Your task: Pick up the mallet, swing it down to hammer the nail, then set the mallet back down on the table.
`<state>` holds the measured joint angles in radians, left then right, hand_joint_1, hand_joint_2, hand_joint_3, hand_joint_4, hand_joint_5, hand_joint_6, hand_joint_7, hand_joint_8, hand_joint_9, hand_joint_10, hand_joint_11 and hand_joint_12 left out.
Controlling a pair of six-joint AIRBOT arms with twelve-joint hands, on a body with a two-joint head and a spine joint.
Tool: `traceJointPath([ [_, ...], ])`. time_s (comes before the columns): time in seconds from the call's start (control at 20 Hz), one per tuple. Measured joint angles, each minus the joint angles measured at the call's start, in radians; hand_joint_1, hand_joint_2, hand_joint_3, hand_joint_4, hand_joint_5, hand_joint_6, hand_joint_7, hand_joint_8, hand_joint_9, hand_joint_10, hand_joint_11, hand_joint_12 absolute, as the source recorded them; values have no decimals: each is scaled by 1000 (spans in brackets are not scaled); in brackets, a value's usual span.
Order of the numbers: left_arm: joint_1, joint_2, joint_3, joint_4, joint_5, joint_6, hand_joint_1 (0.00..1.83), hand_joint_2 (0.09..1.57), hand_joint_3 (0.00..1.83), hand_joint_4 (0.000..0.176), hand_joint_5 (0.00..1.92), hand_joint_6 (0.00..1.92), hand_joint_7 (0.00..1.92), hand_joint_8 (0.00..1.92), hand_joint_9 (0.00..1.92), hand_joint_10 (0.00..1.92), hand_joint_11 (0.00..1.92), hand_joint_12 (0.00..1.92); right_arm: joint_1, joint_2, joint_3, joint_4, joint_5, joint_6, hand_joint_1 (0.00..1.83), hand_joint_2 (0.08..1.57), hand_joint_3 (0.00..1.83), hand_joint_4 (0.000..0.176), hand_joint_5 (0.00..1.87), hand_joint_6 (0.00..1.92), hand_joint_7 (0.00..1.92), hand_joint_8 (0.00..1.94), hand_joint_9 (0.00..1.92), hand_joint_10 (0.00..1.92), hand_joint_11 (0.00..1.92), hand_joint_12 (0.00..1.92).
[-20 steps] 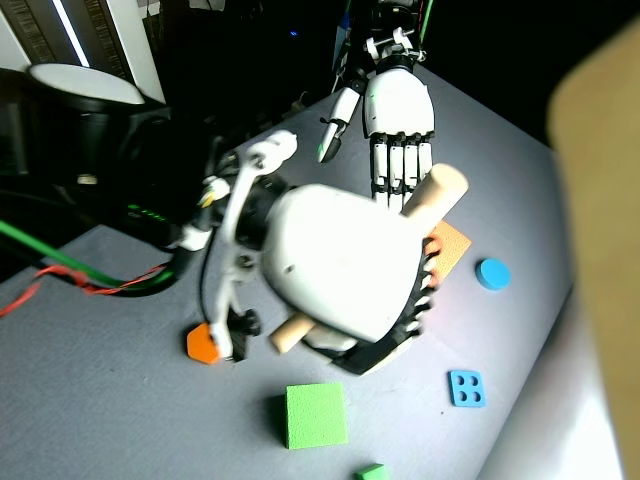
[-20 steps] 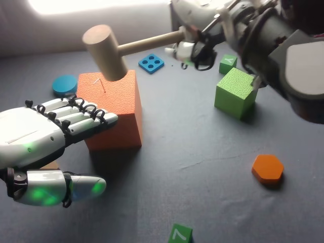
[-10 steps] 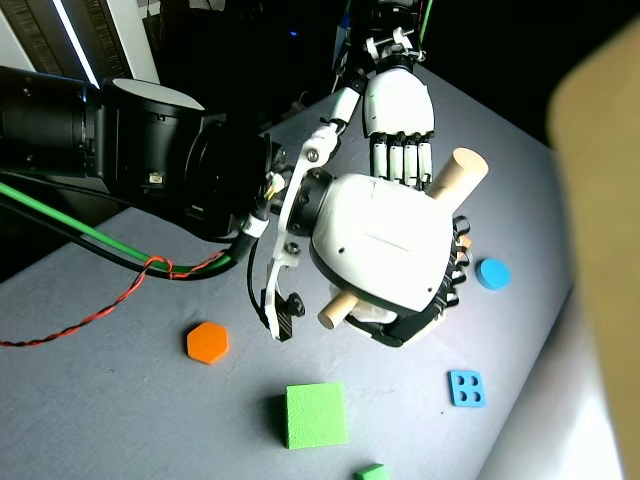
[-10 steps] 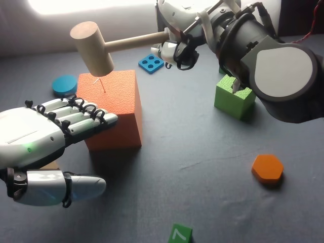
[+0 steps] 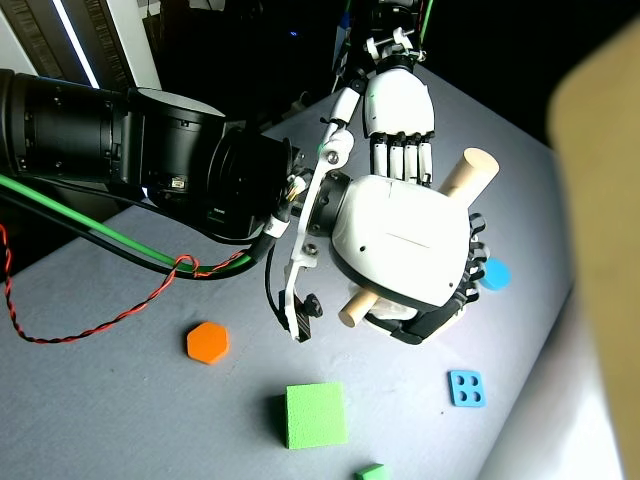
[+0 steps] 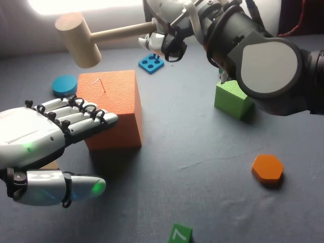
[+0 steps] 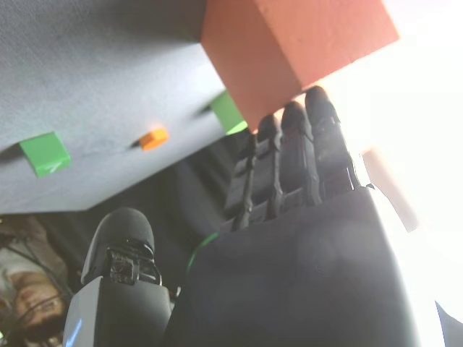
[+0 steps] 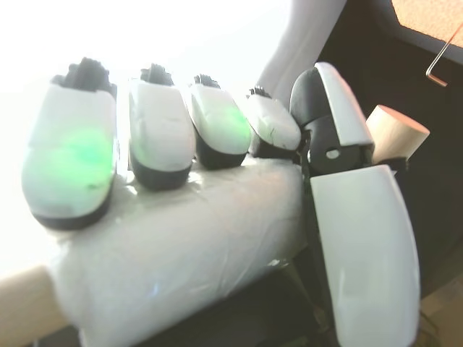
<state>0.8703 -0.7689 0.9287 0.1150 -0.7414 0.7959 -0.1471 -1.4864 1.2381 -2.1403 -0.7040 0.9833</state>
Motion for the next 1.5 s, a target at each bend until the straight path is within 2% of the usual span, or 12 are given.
traceJointPath([
  [0.3, 0, 0, 0, 0, 0, 0, 0, 1218, 1, 0, 51, 11, 145, 12, 165, 8, 0, 373, 3, -3, 11, 0, 4, 10, 853, 1527, 1, 176, 1348, 1921, 1585, 1941, 1697, 1921, 1861, 1921],
  [0.4, 0, 0, 0, 0, 0, 0, 0, 1221, 1, 0, 4, 0, 103, 8, 132, 4, 0, 292, 2, -3, 19, 0, 6, 17, 882, 1517, 0, 176, 1357, 1921, 1591, 1941, 1706, 1921, 1867, 1921],
  [0.55, -4, 0, 0, 0, 7, 0, 0, 1214, 0, 0, 26, 3, 138, 6, 161, 6, 0, 344, -8, -14, 47, -6, 12, 27, 862, 1526, 2, 176, 1366, 1921, 1609, 1941, 1720, 1921, 1879, 1921],
  [0.6, -5, 0, 0, 0, 6, 0, 0, 1213, 0, 0, 37, 4, 143, 5, 171, 7, 0, 385, -20, -17, 53, -8, 18, 30, 885, 1523, 0, 176, 1345, 1921, 1593, 1941, 1706, 1921, 1875, 1921],
  [0.85, -5, 0, 0, 0, 6, 0, 0, 1215, 0, 0, 13, 2, 121, 1, 149, 2, 0, 335, -118, -30, 90, 12, 77, 52, 862, 1525, 2, 176, 1355, 1921, 1598, 1941, 1704, 1921, 1868, 1921],
  [1.0, -6, 0, 0, 0, 7, 0, 0, 1215, 0, 0, 37, 7, 137, 5, 160, 4, 0, 357, -110, -27, 90, -14, 74, 37, 828, 1537, 6, 176, 1382, 1921, 1616, 1941, 1713, 1921, 1874, 1921],
  [1.2, -6, 0, 0, 0, 6, 0, 0, 1227, 2, 0, 49, 4, 138, 1, 148, 0, 0, 304, -74, -27, 90, -6, 90, 34, 937, 1504, 0, 176, 1374, 1921, 1621, 1941, 1724, 1921, 1882, 1921],
  [1.4, -6, 0, 0, 0, 7, 0, 0, 1225, 1, 0, 93, 6, 157, 4, 158, 2, 0, 366, -28, -27, 90, -16, 73, 37, 942, 1507, 0, 176, 1351, 1921, 1619, 1941, 1721, 1921, 1878, 1921],
  [1.5, -7, 0, 0, 0, 8, 0, 0, 1228, 1, 0, 90, 2, 147, 1, 147, 1, 0, 340, -24, -24, 90, -16, 73, 37, 941, 1497, 0, 176, 1369, 1921, 1618, 1941, 1717, 1921, 1874, 1921],
])
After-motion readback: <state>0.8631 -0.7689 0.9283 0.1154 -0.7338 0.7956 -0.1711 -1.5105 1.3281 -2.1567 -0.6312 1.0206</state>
